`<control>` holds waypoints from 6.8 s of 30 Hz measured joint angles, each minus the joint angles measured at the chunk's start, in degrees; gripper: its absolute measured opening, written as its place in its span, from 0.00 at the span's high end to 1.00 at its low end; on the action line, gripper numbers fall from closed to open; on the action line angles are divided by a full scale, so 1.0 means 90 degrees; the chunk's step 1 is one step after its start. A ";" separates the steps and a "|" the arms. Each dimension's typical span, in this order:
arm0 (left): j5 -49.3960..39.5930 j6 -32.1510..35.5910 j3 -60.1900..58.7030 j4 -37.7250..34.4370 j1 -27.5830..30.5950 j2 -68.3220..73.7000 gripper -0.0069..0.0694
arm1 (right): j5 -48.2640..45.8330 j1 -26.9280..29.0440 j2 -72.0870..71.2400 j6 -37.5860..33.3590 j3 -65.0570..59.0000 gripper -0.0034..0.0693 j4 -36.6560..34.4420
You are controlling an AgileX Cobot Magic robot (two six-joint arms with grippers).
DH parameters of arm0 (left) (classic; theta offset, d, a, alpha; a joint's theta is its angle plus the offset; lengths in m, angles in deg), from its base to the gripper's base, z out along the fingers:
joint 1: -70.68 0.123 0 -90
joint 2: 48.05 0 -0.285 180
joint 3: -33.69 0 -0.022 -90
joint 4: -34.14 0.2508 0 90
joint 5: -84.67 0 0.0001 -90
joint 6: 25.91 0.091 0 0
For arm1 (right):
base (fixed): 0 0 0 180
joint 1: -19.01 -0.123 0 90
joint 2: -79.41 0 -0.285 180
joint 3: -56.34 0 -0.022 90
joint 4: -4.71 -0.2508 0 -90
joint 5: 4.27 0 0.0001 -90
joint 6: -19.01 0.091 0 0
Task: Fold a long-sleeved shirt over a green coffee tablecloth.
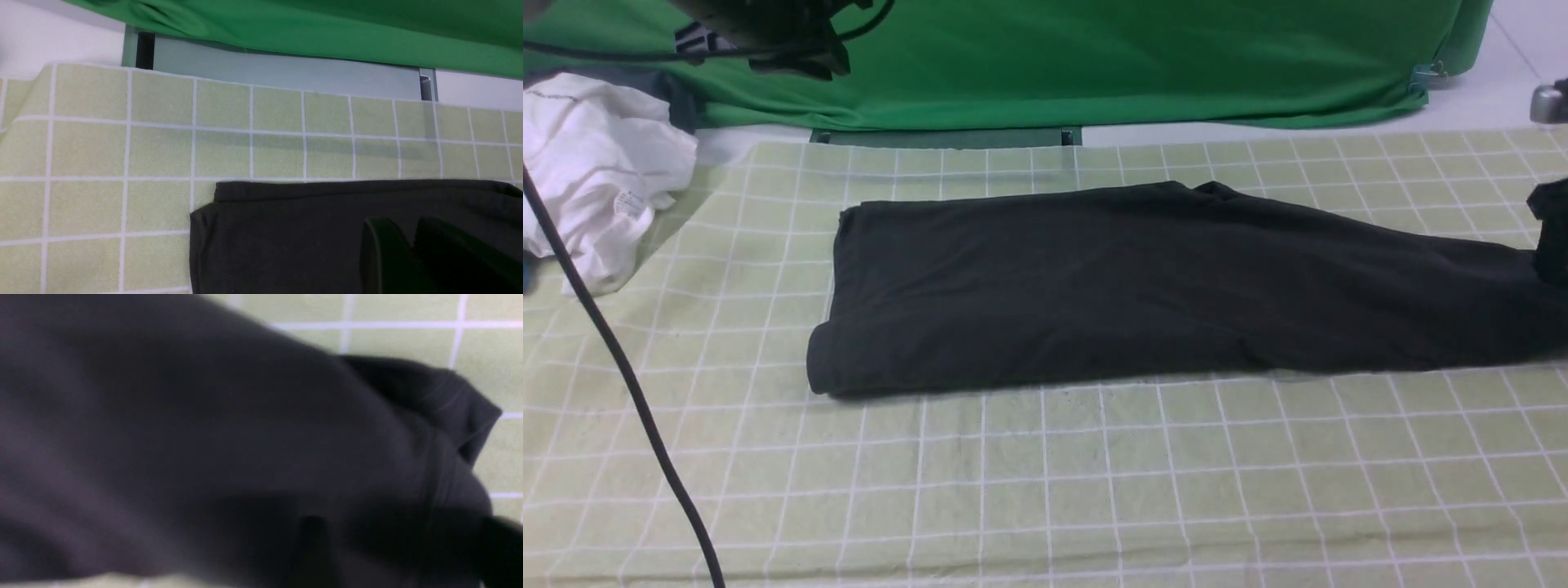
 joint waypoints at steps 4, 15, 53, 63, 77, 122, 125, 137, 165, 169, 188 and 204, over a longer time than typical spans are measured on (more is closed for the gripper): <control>0.0000 0.0002 0.0000 -0.0024 0.0000 0.0000 0.77 | 0.0194 0.0078 0.0482 0.0070 -0.0008 0.12 0.0004; -0.0231 0.0002 0.0000 -0.0105 0.0000 0.0005 0.77 | 0.0269 0.0078 0.0716 -0.0073 0.0103 0.65 -0.0378; -0.1987 0.1627 -0.1712 -0.1212 -0.0375 -0.1904 0.77 | 0.2678 -0.5145 -0.1181 0.3382 0.0264 0.88 -0.0055; -0.1981 0.1486 -0.1712 -0.1020 -0.0375 -0.1904 0.77 | 0.4373 -0.5997 -0.0125 0.4059 0.0264 0.65 -0.0062; -0.1929 0.1371 -0.1746 -0.0546 -0.0375 -0.1898 0.77 | 0.0776 -0.5378 -0.0865 0.2648 0.0572 0.11 -0.0071; 0.0726 0.1351 -0.5111 -0.2312 -0.0441 -0.1009 0.89 | 0.2104 -0.3891 -0.0836 0.1668 -0.2417 0.84 0.0025; 0.0643 0.1449 -0.5248 -0.2312 -0.0446 -0.1236 0.89 | 0.1831 -0.3891 -0.0952 0.1668 -0.2461 0.84 0.0031; 0.1054 0.1881 -0.7363 -0.2443 -0.0501 -0.2305 0.89 | 0.1660 -0.3891 -0.1827 0.1668 -0.3899 0.84 0.0037; 0.1918 0.2204 -0.6096 -0.2733 -0.1325 -0.1342 0.34 | 0.1845 -0.3891 -0.1883 0.1847 -0.4051 0.84 0.0037; 0.1905 0.2426 -0.6096 -0.3266 -0.1325 -0.1227 0.42 | 0.1851 -0.3891 -0.1883 0.1878 -0.4051 0.84 0.0037; 0.1273 0.2622 -0.6622 -0.3601 -0.1455 -0.1848 0.87 | 0.1437 -0.4066 -0.1890 0.2084 -0.4051 0.83 0.0200; 0.1730 0.2330 -0.7432 -0.3202 -0.1772 -0.2100 0.87 | 0.1084 -0.4579 -0.1890 0.2166 -0.4053 0.77 0.0346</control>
